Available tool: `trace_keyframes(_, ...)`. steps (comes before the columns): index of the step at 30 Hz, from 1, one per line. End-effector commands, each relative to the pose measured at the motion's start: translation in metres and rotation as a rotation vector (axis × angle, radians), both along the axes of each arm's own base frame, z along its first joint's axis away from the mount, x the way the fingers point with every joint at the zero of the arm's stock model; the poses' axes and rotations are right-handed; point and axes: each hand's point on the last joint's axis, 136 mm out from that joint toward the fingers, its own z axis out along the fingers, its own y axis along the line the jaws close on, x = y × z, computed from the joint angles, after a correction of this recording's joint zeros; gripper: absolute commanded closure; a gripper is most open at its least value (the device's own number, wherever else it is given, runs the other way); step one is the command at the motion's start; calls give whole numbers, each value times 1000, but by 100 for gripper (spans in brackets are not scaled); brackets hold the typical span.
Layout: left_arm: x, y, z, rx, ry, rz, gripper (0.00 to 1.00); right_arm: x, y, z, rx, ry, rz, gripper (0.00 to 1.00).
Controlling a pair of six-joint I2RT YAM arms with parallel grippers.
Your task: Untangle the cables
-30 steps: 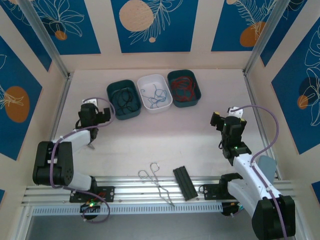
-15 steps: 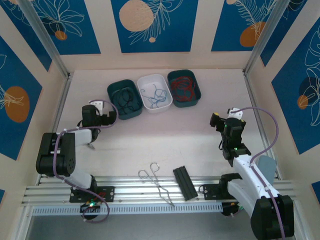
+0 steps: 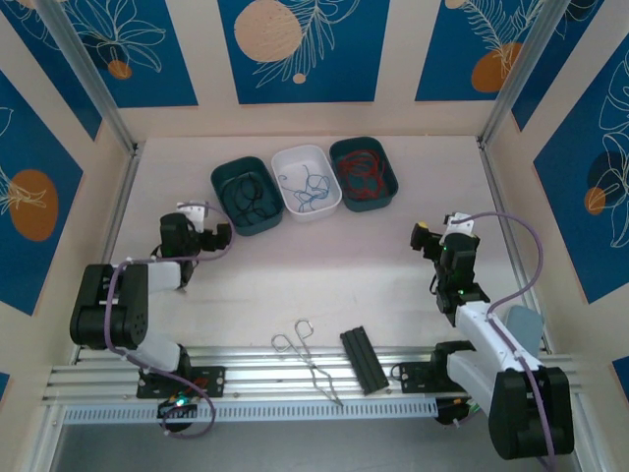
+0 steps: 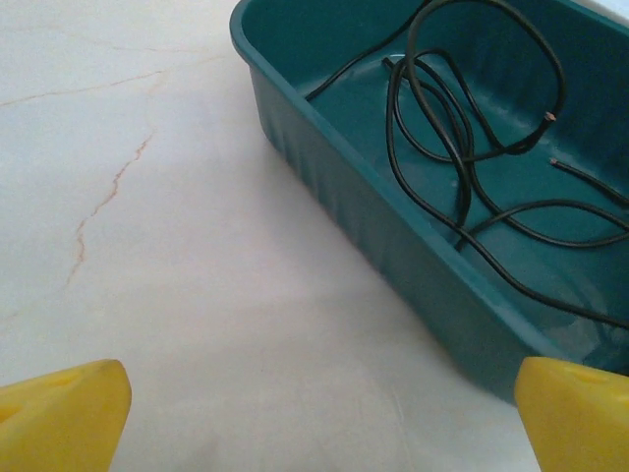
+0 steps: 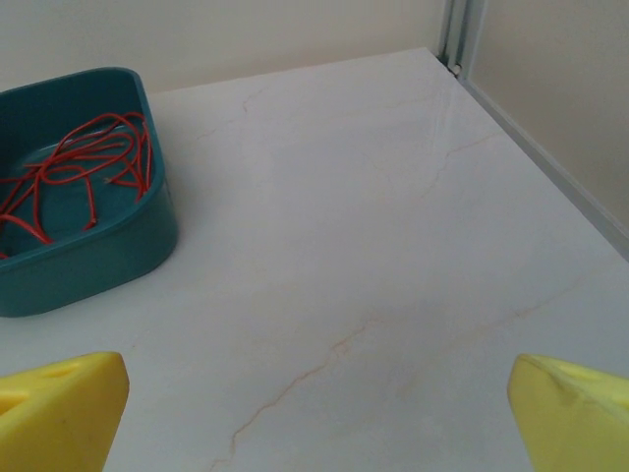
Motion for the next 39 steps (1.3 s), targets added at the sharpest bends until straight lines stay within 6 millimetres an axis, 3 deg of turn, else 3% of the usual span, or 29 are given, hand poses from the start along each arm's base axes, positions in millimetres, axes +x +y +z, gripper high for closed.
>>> trace_keyframes(1, -2, 8, 22, 6, -153, 33, 0, 10, 7, 8, -9, -64, 55, 1)
trace_keyframes(5, -11, 19, 17, 1, -193, 106, 0, 21, 9, 1, -10, -57, 79, 1)
trace_keyframes(19, -6, 17, 16, 5, -186, 90, 0, 64, 14, -32, 77, -56, 131, 1)
trace_keyframes(28, -8, 14, 17, 4, -196, 71, 0, 72, 58, -47, 46, 7, 389, 1)
trace_keyframes(34, -8, 3, 18, 1, -196, 0, 0, 67, 61, -44, 124, -12, 475, 1)
trace_keyframes(39, -4, -3, 15, 5, -165, -31, 0, 70, 60, -46, 104, 1, 450, 1)
